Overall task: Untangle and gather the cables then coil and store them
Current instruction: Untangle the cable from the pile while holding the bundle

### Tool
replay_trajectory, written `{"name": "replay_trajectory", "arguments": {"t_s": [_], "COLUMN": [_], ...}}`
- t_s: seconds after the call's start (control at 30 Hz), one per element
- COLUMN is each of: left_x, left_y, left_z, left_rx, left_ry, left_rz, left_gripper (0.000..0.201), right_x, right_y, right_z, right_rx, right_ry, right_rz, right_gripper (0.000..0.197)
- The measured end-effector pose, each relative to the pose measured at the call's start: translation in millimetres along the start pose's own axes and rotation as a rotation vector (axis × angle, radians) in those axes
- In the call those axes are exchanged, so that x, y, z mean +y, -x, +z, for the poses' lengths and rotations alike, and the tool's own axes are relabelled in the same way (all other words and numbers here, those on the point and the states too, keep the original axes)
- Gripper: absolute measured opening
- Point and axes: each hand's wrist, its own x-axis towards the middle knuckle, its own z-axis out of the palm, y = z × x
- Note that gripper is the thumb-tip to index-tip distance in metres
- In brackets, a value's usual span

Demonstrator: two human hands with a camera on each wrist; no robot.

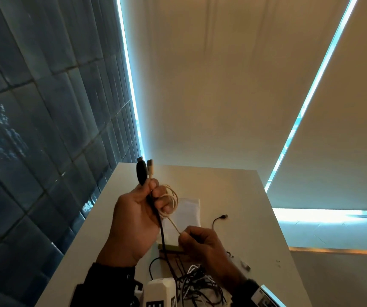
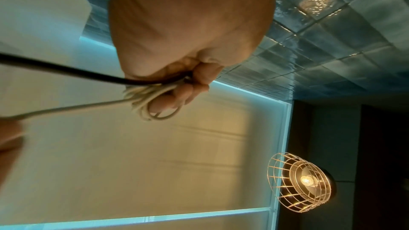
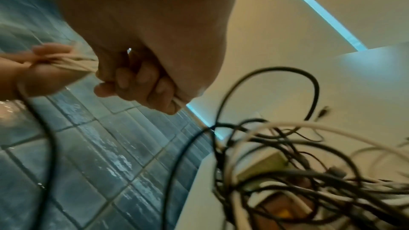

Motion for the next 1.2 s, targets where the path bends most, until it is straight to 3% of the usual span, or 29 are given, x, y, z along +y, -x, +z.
{"name": "replay_trajectory", "arguments": {"t_s": [0.17, 0.3, 0.47, 0.67, 0.8, 0.93, 1.03, 1.2], "left_x": [8, 11, 19, 36, 31, 11, -8, -23], "left_y": [3, 4, 2, 2, 0, -6, -8, -10], "left_z": [-2, -5, -8, -15, -18, -19, -16, -8], "left_rx": [0.032, 0.008, 0.006, 0.002, 0.024, 0.065, 0.139, 0.214], "left_ry": [-0.085, -0.123, -0.122, -0.118, -0.195, -0.311, -0.392, -0.427], "left_rz": [0.052, 0.058, 0.092, 0.135, 0.124, 0.054, 0.015, -0.040], "left_gripper": [0.031, 0.021, 0.025, 0.015, 0.016, 0.021, 0.027, 0.025], "right_x": [41, 56, 68, 85, 56, 14, -10, -31], "right_y": [-1, 0, 0, 2, -2, -10, -17, -13], "right_z": [-16, -27, -33, -43, -39, -29, -20, -4], "right_rx": [0.051, 0.058, 0.102, 0.182, 0.341, 0.425, 0.401, 0.223], "right_ry": [0.239, 0.354, 0.372, 0.440, 0.305, 0.028, -0.087, -0.090], "right_rz": [0.053, 0.085, 0.134, 0.159, 0.159, 0.006, -0.101, -0.175], "right_gripper": [0.032, 0.030, 0.030, 0.031, 0.023, 0.017, 0.018, 0.017]}}
